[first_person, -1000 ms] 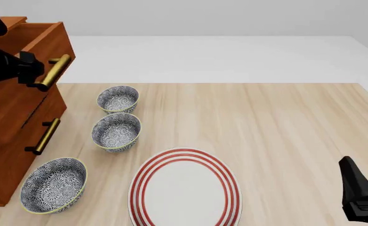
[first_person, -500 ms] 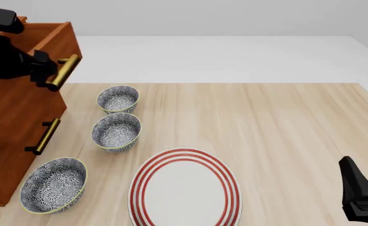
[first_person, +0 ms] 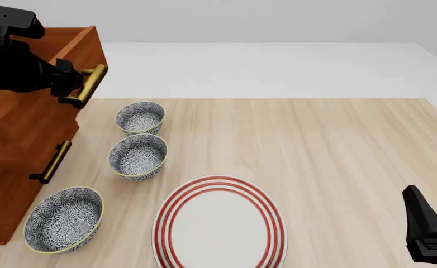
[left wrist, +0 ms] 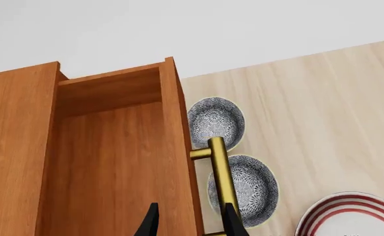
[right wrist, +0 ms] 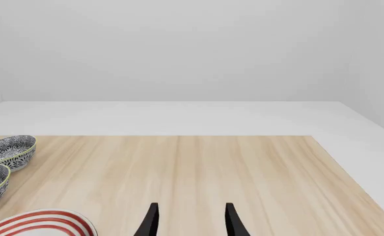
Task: Open the top drawer of the cabinet.
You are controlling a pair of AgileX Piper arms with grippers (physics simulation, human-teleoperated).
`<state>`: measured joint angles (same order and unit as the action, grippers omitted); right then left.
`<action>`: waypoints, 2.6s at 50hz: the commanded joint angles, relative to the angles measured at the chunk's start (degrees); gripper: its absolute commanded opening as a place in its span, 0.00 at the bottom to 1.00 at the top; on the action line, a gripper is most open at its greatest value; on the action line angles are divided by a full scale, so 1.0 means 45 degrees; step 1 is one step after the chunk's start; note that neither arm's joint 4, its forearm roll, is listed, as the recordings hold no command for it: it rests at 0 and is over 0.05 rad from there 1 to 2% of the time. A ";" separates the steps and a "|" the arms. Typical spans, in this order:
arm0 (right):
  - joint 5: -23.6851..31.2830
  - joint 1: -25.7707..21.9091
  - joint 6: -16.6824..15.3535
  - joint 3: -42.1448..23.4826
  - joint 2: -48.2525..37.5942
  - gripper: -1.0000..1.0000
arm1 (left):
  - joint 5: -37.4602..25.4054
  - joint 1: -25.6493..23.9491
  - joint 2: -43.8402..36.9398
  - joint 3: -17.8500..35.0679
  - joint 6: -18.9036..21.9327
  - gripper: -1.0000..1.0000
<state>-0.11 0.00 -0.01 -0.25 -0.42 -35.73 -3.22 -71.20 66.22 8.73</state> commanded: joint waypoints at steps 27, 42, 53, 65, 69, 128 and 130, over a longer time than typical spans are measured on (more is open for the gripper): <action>0.0000 0.0003 0.0000 0.0000 0.0001 1.00 | -0.0440 -0.1190 -0.0046 -0.0108 -0.0546 1.00; 0.0000 -0.0004 -0.0002 0.0000 -0.0001 1.00 | -0.0393 -0.1630 -0.0276 0.0083 -0.0508 1.00; 0.0000 0.0000 0.0000 0.0000 0.0000 1.00 | -0.0426 -0.1867 -0.0278 0.0147 -0.0509 1.00; 0.0000 0.0001 0.0000 0.0000 0.0001 1.00 | -0.0313 -0.2239 -0.0163 -0.0022 -0.0851 1.00; 0.0000 -0.0002 -0.0002 0.0000 -0.0001 1.00 | -0.0305 -0.2326 -0.0175 -0.0003 -0.0883 1.00; 0.0000 -0.0003 -0.0001 0.0000 0.0000 1.00 | -0.0248 -0.3393 -0.0311 0.0016 -0.1285 1.00; 0.0000 -0.0001 -0.0001 0.0000 0.0001 1.00 | -0.0288 -0.3410 -0.0296 0.0050 -0.1327 1.00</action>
<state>-0.11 0.00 -0.01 -0.25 -0.41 -36.64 -17.54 -72.15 67.05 2.47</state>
